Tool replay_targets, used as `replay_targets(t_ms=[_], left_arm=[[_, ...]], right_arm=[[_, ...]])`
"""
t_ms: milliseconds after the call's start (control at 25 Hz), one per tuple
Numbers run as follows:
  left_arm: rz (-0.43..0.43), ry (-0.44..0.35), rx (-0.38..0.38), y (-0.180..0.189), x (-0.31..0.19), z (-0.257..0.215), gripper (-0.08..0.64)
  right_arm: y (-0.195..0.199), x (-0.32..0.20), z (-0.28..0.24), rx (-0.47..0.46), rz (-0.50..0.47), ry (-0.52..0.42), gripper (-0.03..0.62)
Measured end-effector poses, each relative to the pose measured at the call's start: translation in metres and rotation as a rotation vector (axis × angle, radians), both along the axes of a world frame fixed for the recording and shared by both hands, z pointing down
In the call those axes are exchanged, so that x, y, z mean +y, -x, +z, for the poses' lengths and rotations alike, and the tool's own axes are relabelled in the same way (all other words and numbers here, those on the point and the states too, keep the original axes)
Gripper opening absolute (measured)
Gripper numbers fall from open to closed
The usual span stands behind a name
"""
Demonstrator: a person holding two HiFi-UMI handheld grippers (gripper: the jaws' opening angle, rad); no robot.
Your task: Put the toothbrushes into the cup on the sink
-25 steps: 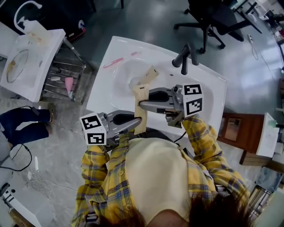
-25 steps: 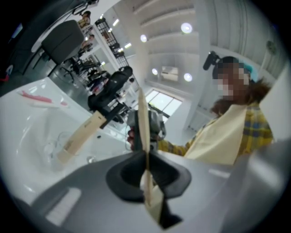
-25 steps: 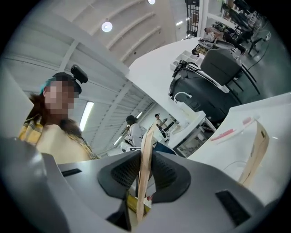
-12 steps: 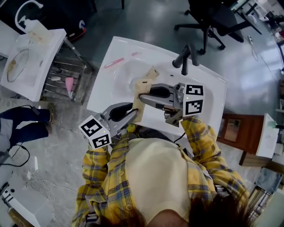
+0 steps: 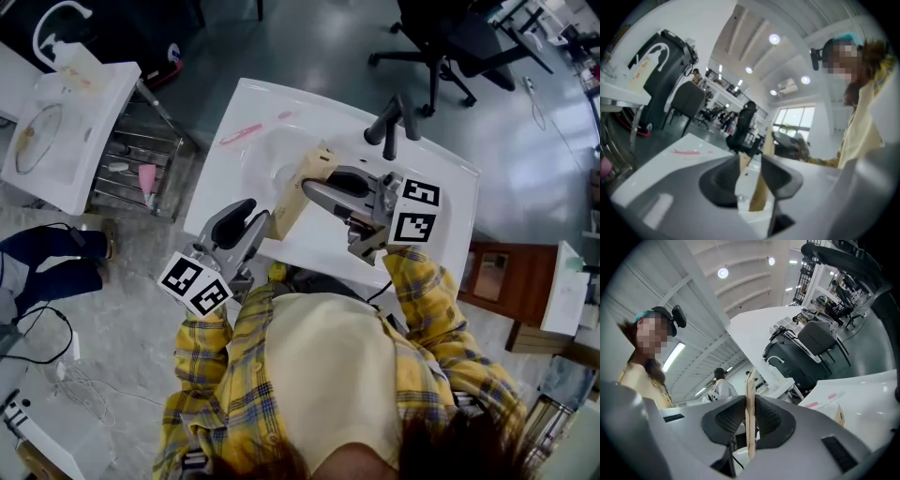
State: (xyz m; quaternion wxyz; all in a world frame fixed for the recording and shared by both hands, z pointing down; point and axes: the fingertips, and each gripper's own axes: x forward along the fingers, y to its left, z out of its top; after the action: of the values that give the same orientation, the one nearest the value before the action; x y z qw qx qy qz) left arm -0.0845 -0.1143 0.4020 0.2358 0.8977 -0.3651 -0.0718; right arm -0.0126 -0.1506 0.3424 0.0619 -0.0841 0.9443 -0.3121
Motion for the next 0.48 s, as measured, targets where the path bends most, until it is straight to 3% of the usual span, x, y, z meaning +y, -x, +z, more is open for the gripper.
replay_targets(t_ms=[240, 480], left_arm=[[-0.206, -0.017, -0.016, 0.032, -0.014, -0.004, 0.126], [-0.259, -0.017, -0.091, 0.03, -0.017, 0.0, 0.107]], right_arm=[[-0.01, -0.015, -0.005, 0.039, 0.126, -0.087, 0.063], [-0.014, -0.029, 0.007, 0.147, 0.28, -0.193, 0.063]])
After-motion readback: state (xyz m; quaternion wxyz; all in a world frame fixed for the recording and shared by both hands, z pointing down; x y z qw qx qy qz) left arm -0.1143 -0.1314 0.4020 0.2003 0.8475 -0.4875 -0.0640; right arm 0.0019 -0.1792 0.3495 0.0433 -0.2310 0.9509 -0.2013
